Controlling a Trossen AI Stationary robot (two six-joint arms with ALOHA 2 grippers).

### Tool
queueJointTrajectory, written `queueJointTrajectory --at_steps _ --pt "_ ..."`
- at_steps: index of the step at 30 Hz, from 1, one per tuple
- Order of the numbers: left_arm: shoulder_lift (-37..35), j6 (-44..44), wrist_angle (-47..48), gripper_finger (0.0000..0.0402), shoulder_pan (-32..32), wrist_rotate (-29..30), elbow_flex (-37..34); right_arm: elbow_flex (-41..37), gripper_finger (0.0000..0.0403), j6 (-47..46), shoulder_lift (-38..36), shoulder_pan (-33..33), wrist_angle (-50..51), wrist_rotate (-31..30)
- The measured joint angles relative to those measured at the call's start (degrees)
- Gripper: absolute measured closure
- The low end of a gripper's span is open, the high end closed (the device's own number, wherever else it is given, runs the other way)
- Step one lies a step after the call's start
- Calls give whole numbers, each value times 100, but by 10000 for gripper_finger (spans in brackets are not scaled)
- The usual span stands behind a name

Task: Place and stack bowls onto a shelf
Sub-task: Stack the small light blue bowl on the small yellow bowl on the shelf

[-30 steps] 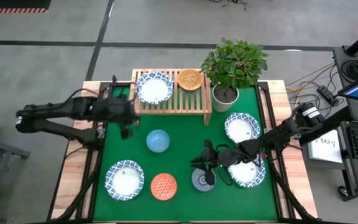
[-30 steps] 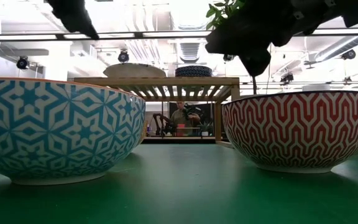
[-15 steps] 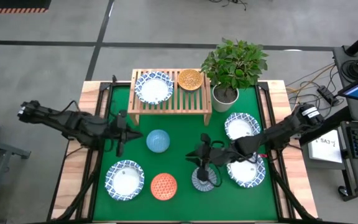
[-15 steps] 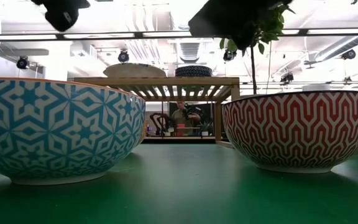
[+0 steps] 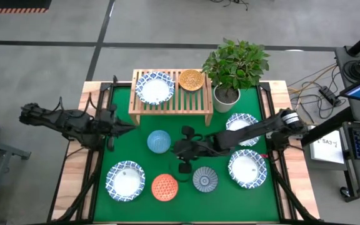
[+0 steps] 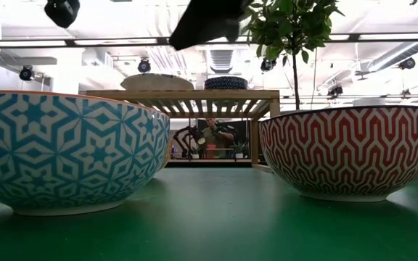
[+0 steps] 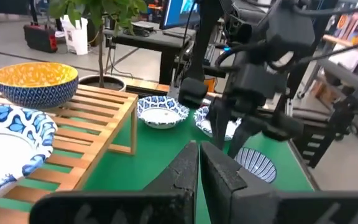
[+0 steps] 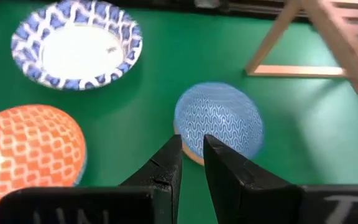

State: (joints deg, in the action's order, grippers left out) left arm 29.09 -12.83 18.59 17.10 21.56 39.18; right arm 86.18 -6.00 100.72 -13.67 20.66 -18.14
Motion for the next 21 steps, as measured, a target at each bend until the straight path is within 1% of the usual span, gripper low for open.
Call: queueJointTrajectory --at_steps 5,8,16,21 --pt "-259 -28 -15 401 0 0 -168 729 346 409 598 271 213 1040" --pt "-390 -23 -13 401 0 0 -303 1056 346 594 869 381 301 1410" --pt "-599 -1 -16 401 0 1 -459 1725 346 1024 1572 532 633 1520" --pt "-615 36 -15 401 0 4 -462 2030 340 1065 1982 623 646 1516"
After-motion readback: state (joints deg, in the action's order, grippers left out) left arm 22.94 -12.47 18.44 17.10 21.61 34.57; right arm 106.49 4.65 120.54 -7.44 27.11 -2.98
